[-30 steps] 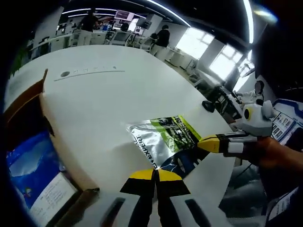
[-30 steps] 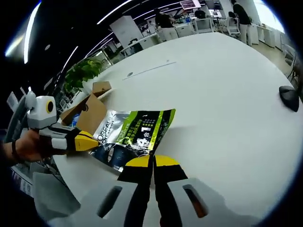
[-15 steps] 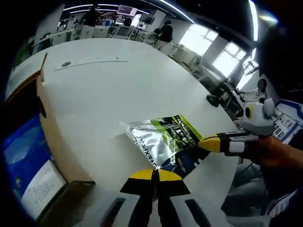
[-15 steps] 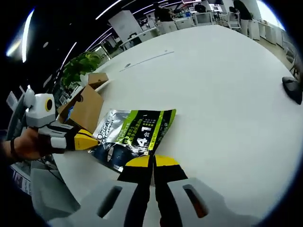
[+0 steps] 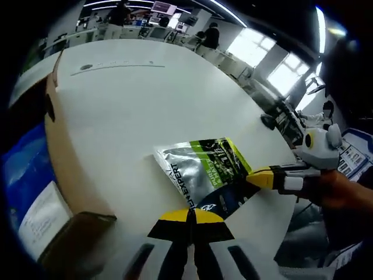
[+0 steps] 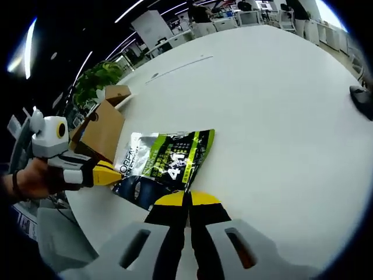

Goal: Operate the shoe box by opening the lid, removing the specified soft item, and placing it in the target area until the item is outside and the box remains undamaged.

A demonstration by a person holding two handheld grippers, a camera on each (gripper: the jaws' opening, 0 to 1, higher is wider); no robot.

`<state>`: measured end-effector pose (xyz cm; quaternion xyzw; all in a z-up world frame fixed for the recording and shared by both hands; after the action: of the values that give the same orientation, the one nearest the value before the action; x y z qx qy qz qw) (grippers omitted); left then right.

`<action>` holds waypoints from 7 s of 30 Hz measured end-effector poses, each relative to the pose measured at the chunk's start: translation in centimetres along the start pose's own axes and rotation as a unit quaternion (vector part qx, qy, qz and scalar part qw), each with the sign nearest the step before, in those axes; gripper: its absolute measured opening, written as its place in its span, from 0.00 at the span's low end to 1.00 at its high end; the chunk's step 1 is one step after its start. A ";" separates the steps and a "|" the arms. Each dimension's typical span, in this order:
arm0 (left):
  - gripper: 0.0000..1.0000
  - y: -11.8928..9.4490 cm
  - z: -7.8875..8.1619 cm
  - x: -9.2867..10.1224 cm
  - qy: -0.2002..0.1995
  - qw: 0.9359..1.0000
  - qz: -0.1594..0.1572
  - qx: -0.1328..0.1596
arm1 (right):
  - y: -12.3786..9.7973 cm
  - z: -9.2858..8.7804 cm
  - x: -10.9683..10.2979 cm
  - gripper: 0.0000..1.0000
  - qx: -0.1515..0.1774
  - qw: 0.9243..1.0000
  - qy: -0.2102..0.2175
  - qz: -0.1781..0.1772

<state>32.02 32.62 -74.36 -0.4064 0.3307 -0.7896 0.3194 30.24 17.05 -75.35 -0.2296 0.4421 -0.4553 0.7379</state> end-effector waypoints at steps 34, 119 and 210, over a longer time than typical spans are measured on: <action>0.05 -0.5 0.8 -1.6 0.019 0.999 0.028 0.005 | 0.6 2.0 0.1 0.05 0.011 1.000 -0.009 -0.011; 0.40 -26.2 -4.7 -12.7 0.033 0.972 0.108 0.208 | 2.8 6.2 -22.1 0.42 0.020 0.962 -0.239 0.131; 0.39 -28.0 -9.4 -15.7 -0.037 0.966 0.130 0.222 | 18.7 8.9 -25.7 0.53 -0.219 0.741 -0.628 0.091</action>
<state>24.75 63.40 -63.53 -0.3080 0.1844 -0.7794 0.5135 41.70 47.99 -73.34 -0.5776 -0.0157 -0.0293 0.8156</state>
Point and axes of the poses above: the point that each gripper's makers call its tool centre point, and the gripper's own axes: y roughly forward along the fingers, x roughly to its right, z roughly out of its top, the point moved 4 cm from there along -y, roughly backward along the fingers, and after that the axes turned 5 degrees about -x, right-handed, at the moved point
